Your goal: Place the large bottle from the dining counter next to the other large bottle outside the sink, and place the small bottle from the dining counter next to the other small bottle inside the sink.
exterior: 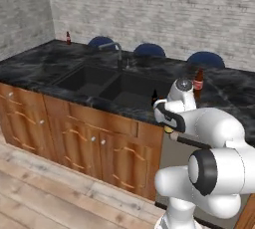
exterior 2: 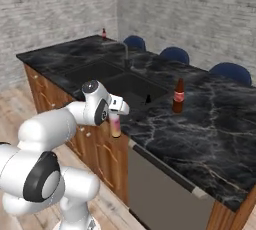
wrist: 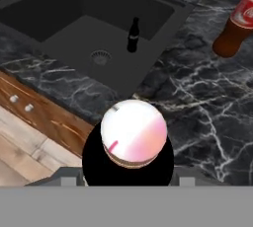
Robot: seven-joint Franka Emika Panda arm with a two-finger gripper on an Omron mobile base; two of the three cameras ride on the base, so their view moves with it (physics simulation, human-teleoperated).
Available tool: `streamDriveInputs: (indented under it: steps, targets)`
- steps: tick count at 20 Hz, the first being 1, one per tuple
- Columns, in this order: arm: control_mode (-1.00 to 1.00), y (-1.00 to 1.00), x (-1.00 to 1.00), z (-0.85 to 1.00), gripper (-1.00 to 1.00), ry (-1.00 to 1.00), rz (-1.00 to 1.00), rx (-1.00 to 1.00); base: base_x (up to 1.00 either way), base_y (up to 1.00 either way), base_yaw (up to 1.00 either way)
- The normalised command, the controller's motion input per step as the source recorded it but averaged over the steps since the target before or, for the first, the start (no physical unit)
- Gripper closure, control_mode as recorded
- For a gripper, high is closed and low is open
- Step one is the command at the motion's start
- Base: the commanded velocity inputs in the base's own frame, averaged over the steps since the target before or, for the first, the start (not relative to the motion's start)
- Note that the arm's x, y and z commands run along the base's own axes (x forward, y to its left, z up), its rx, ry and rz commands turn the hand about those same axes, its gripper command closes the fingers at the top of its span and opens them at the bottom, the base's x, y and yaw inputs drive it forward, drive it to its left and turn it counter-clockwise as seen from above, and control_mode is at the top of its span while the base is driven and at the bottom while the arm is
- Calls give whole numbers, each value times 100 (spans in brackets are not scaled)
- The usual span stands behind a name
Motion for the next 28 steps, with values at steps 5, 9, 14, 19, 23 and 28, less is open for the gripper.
streamDriveInputs:
  steps: [5, 9, 14, 19, 23, 28]
  targets:
    - [100, 0, 0, 0, 100, 0, 0, 0, 29, 28, -41]
    - [100, 0, 0, 0, 100, 0, 0, 0, 27, 28, -41]
    - [100, 0, 0, 0, 100, 0, 0, 0, 25, 32, -40]
    - [100, 0, 0, 0, 100, 0, 0, 0, 27, 36, -40]
    - [100, 0, 0, 0, 100, 0, 0, 0, 26, 36, -37]
    - [100, 0, 0, 0, 100, 0, 0, 0, 36, 29, -25]
